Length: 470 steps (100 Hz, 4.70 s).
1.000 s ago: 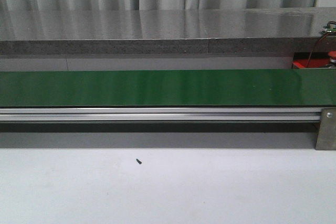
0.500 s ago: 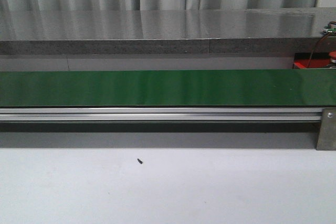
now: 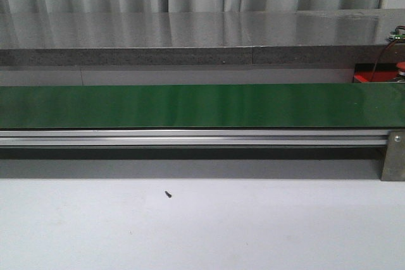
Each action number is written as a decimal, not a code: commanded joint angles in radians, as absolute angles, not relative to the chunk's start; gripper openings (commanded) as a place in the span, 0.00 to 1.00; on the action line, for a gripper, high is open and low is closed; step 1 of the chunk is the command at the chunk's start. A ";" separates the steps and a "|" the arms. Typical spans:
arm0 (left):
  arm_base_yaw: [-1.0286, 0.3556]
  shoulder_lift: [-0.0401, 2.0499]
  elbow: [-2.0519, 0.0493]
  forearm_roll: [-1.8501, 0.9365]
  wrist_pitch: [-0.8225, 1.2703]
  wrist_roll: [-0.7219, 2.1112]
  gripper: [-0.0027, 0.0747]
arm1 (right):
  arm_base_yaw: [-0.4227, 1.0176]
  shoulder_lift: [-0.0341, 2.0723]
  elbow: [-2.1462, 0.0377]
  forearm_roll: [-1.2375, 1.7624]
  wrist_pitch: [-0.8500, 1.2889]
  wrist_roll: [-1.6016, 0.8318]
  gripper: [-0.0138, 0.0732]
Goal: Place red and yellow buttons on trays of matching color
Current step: 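Grasp a red push button with the left gripper and carry it over belt, then set the red button on the belt's near end and open the left gripper, then grasp the second red push button with the left gripper, carry over belt, then lower the second red button onto the belt and open the left gripper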
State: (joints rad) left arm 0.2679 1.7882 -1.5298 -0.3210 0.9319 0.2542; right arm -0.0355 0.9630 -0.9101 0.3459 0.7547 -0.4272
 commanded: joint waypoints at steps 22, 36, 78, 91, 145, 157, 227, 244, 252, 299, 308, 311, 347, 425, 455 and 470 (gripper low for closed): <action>0.238 1.732 -1.443 -0.346 0.806 0.263 0.18 | -0.035 0.946 -0.938 0.357 0.705 -0.434 0.05; 0.238 1.732 -1.410 -0.344 0.784 0.279 0.19 | -0.035 0.946 -0.938 0.357 0.705 -0.434 0.05; 0.238 1.724 -1.401 -0.384 0.794 0.310 0.84 | -0.035 0.946 -0.938 0.357 0.705 -0.434 0.05; 0.238 1.691 -1.415 -0.387 0.794 0.310 0.86 | -0.035 0.946 -0.938 0.357 0.705 -0.434 0.05; 0.401 1.628 -1.489 -0.328 0.663 0.298 0.86 | -0.035 0.946 -0.938 0.357 0.705 -0.434 0.05; 0.483 1.632 -1.489 -0.324 0.598 0.270 0.86 | -0.035 0.946 -0.938 0.357 0.705 -0.434 0.05; 0.604 1.975 -1.709 -0.307 0.555 0.269 0.86 | -0.035 0.946 -0.938 0.357 0.705 -0.434 0.05; 0.604 2.031 -1.743 -0.298 0.557 0.269 0.86 | -0.035 0.946 -0.938 0.357 0.705 -0.434 0.05; 0.604 2.060 -1.755 -0.296 0.559 0.269 0.86 | -0.035 0.946 -0.938 0.357 0.705 -0.434 0.05; 0.604 2.158 -1.776 -0.280 0.556 0.269 0.86 | -0.035 0.946 -0.938 0.357 0.705 -0.434 0.05; 0.604 2.160 -1.776 -0.280 0.552 0.269 0.86 | -0.035 0.946 -0.938 0.357 0.705 -0.434 0.05; 0.604 2.162 -1.776 -0.280 0.552 0.269 0.84 | -0.035 0.946 -0.938 0.357 0.705 -0.434 0.05; 0.604 2.164 -1.776 -0.280 0.559 0.269 0.27 | -0.035 0.946 -0.938 0.357 0.705 -0.434 0.05; 0.519 1.774 -1.667 -0.391 0.820 0.278 0.09 | -0.035 0.946 -0.938 0.357 0.705 -0.434 0.05; 0.354 1.625 -1.430 -0.397 0.702 0.302 0.09 | -0.035 0.946 -0.938 0.357 0.705 -0.434 0.05; 0.281 1.624 -1.369 -0.421 0.681 0.302 0.09 | -0.035 0.946 -0.938 0.357 0.705 -0.434 0.05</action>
State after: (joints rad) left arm 0.3194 1.6759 -1.3747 -0.3756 0.7554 0.3001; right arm -0.0355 0.9630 -0.9101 0.3459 0.7547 -0.4272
